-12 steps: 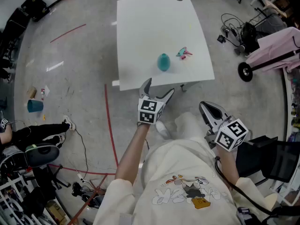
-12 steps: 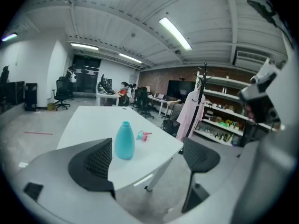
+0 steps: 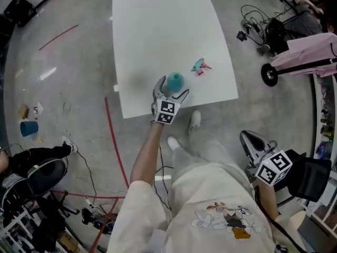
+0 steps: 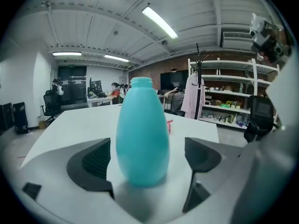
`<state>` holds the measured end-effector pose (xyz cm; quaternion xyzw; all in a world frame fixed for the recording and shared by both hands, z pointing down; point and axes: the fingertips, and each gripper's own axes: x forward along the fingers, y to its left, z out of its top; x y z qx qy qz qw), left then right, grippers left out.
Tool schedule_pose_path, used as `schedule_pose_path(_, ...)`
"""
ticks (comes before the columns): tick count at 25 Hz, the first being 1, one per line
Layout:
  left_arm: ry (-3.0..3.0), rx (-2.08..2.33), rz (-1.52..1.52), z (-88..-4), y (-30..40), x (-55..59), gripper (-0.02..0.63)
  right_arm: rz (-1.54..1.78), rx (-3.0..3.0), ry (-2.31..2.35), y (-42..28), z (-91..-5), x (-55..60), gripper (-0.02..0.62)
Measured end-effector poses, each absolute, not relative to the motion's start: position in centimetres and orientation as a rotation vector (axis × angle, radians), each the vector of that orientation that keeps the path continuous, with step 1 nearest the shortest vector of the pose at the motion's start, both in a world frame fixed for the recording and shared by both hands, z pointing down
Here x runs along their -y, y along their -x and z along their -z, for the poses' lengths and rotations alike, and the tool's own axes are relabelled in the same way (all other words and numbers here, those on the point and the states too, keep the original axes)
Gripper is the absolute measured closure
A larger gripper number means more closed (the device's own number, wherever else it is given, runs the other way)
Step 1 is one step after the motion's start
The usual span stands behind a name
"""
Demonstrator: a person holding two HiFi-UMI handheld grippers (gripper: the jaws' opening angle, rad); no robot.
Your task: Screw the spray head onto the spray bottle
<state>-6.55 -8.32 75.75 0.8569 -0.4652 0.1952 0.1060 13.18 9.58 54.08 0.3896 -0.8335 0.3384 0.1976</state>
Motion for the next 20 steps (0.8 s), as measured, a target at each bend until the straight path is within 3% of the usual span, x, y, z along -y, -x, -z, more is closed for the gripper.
schedule_pose_path(6, -2.55, 1.383, -0.617, -75.9, 5.7, 11.0, 0.132, -0.983, 2.344, -1.038, -12.8, -55.2, -4.0, 0.59)
schedule_pose_path(7, -2.539, 1.387, -0.627, -76.0, 5.8, 11.2, 0.174, -0.978, 2.349, -1.02, -12.4, -55.3, -3.3, 0.59)
schedule_pose_path(10, -2.536, 1.391, -0.652, -76.2, 5.8, 11.8, 0.19, -0.975, 2.371, -0.959, -11.4, -56.3, -0.6, 0.591)
schedule_pose_path(16, -2.532, 1.353, -0.679, -76.7, 4.6, 13.2, 0.195, -1.165, 2.277, -0.737, -9.0, -63.7, 8.0, 0.582)
schedule_pose_path(20, -2.531, 1.351, -0.674, -76.7, 4.4, 13.6, 0.195, -1.327, 2.069, -0.6, -5.6, -71.0, 13.5, 0.502)
